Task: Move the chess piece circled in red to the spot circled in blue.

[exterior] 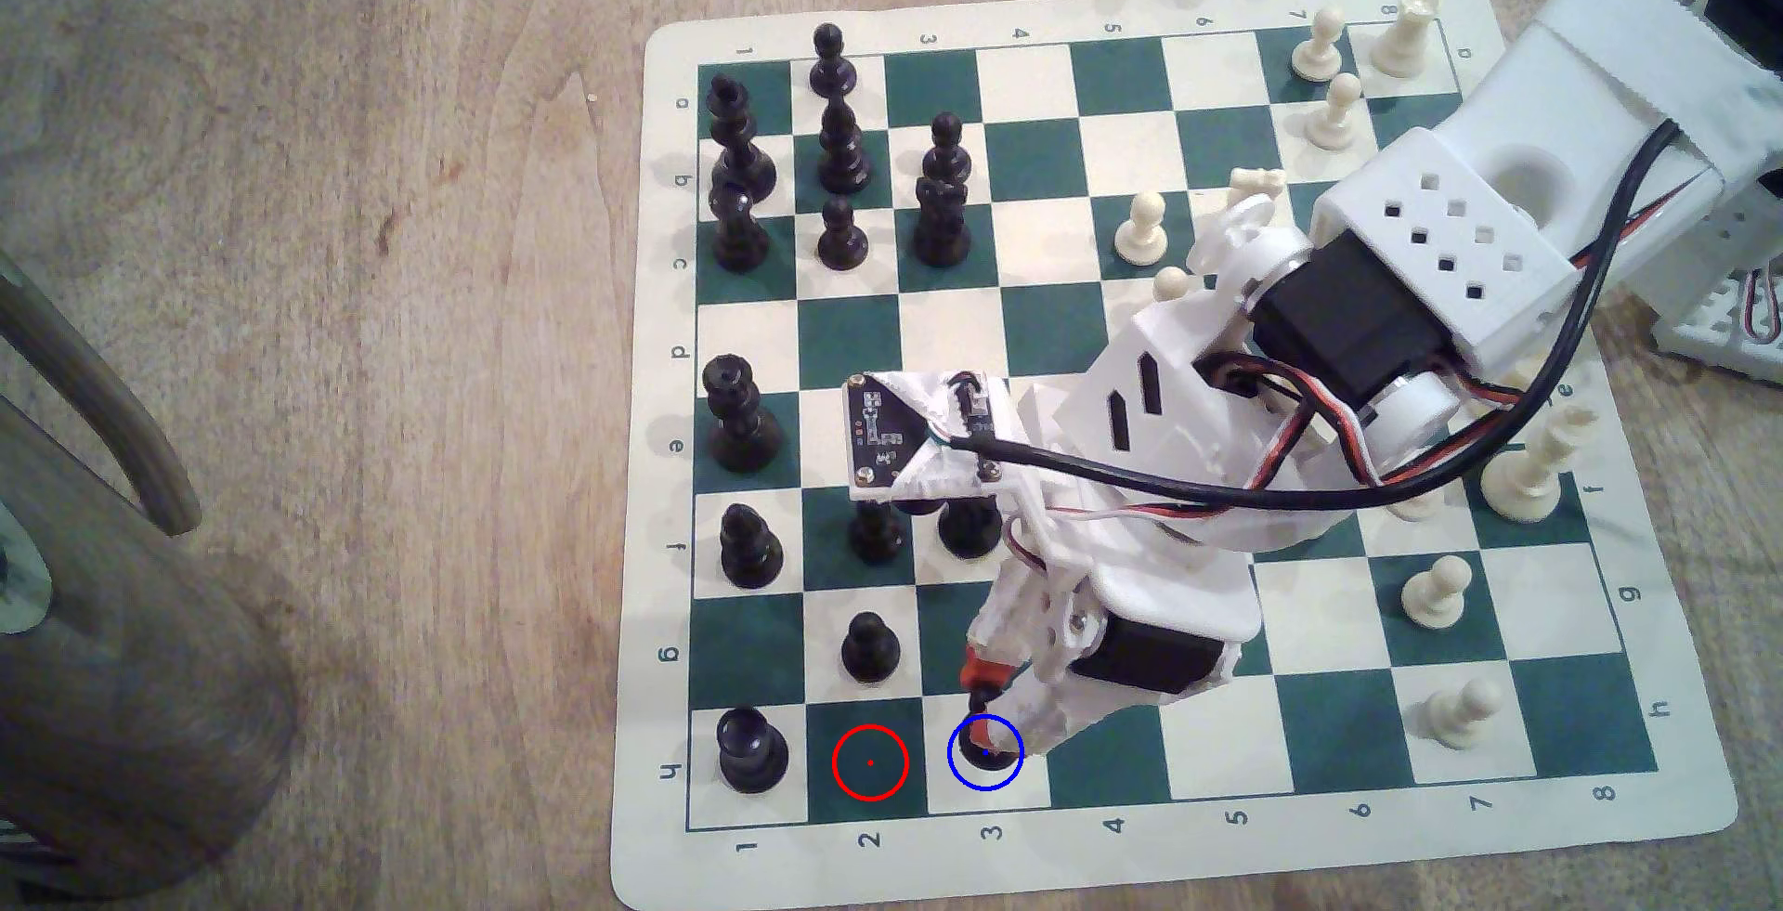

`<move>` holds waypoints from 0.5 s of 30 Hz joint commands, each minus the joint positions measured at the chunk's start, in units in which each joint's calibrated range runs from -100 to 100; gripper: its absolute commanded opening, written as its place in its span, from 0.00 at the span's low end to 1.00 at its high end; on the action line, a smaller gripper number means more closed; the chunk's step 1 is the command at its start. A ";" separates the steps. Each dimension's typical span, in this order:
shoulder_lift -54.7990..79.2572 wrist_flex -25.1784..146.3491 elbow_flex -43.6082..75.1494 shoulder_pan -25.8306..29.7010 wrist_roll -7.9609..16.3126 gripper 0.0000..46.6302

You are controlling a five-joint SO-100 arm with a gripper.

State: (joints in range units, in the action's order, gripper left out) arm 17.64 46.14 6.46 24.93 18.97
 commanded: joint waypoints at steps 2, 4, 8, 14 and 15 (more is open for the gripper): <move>-0.74 -1.17 2.97 -0.01 0.20 0.02; 0.19 -1.17 3.78 -0.25 0.15 0.02; 1.21 -1.17 4.24 -0.56 0.05 0.02; 1.72 -1.17 4.33 -0.64 0.20 0.03; 1.72 -1.17 4.60 -0.56 0.20 0.03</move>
State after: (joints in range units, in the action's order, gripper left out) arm 21.24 45.98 6.46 24.85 18.97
